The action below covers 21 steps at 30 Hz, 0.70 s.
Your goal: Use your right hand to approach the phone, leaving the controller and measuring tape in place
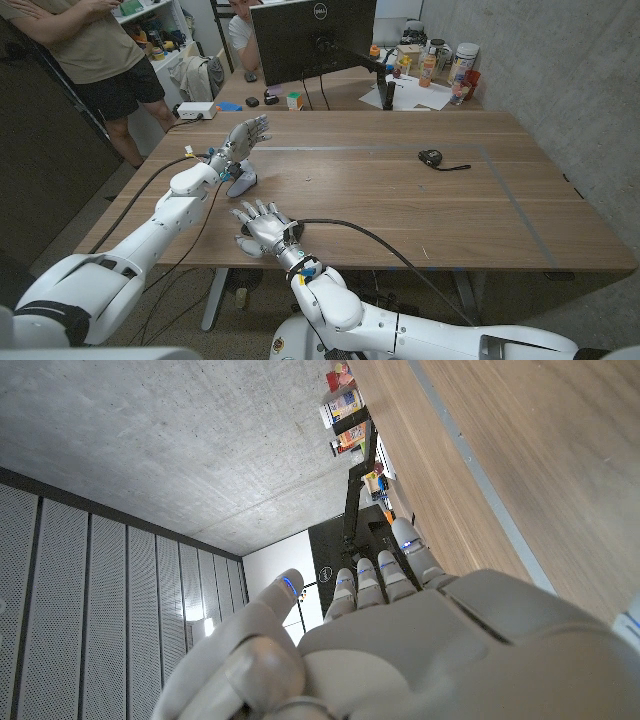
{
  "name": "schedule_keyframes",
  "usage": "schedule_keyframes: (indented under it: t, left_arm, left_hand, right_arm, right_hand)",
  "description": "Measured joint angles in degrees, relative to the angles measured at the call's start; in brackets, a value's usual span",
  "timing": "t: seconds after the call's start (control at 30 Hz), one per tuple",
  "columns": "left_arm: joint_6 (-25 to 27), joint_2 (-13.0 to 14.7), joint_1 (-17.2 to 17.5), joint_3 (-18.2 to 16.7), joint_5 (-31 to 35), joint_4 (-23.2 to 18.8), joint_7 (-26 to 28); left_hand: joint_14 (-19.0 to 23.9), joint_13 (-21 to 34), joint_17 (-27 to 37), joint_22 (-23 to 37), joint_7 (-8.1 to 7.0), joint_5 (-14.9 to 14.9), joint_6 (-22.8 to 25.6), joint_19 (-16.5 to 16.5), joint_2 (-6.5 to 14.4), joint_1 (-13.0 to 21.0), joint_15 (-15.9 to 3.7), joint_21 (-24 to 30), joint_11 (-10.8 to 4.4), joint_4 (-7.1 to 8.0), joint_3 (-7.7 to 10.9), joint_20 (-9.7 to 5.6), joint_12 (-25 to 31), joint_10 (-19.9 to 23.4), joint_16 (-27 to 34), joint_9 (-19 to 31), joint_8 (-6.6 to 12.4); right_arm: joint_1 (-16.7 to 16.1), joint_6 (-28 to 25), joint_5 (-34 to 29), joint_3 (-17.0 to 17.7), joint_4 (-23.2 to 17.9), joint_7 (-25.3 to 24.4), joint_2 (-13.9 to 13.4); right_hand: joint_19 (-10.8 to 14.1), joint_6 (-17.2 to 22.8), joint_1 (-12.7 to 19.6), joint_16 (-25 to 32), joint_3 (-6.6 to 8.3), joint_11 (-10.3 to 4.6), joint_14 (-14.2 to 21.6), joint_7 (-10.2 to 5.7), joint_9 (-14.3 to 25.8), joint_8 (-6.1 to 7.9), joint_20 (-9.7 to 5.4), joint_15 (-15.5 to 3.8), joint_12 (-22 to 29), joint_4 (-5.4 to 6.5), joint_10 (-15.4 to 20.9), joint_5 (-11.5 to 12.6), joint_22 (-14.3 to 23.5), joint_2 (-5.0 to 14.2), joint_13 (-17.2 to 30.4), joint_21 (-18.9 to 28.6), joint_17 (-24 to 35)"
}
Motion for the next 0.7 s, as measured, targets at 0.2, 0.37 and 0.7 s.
schedule_keyframes:
  t: [0.2, 0.37, 0.7]
  left_arm:
    - [-0.1, 0.0, -0.3, 0.0, 0.0, 0.7, -0.2]
    - [-0.1, 0.0, -0.6, 0.0, 0.1, 1.1, -0.3]
    - [-0.1, 0.0, -0.6, 0.1, 0.4, 1.2, 0.0]
  left_hand:
    - [0.0, 0.0, 0.0, 0.0, 0.0, 0.0, 0.0, 0.0, 0.0, 0.0, 0.0, 0.0, 0.0, 0.0, 0.0, 0.0, 0.0, 0.0, 0.0, 0.0, 0.0]
    - [0.0, 0.0, 0.0, 0.0, 0.0, 0.0, 0.0, 0.0, 0.0, 0.0, 0.0, -0.2, 0.0, 0.0, 0.0, 0.0, 0.0, 0.0, 0.0, 0.0, 0.0]
    - [0.0, 0.0, 0.0, 0.0, 0.0, 0.0, 0.0, 0.0, 0.0, 0.0, 0.0, -0.2, 0.0, 0.0, 0.0, 0.0, 0.0, 0.0, 0.0, 0.0, 0.0]
  right_arm:
    - [1.2, -0.3, -0.5, -0.5, 2.6, 0.4, 1.2]
    - [1.9, -0.4, -0.6, -0.8, 3.7, 0.5, 1.6]
    - [2.8, -0.4, 0.1, -1.0, 4.1, 0.9, 1.5]
  right_hand:
    - [-0.3, 0.0, 0.6, 0.0, 0.3, 0.0, 0.0, 0.0, 0.0, 0.0, -0.14, 0.0, 0.0, -0.3, 0.0, 0.0, 0.0, -0.04, 0.0, -0.4, 0.0]
    - [-0.3, 0.0, 1.2, 0.0, 0.3, 0.01, 0.0, 0.01, 0.0, -0.39, -0.13, 0.0, 0.0, -0.3, 0.0, 0.2, 0.0, -0.05, 0.0, -0.8, 0.0]
    - [-0.7, -0.6, 1.5, 0.0, 0.3, 0.23, 0.0, 0.65, 0.0, -0.39, 0.26, 0.0, 0.0, -0.3, 0.2, 0.2, 0.0, -0.27, 0.0, -1.3, 0.0]
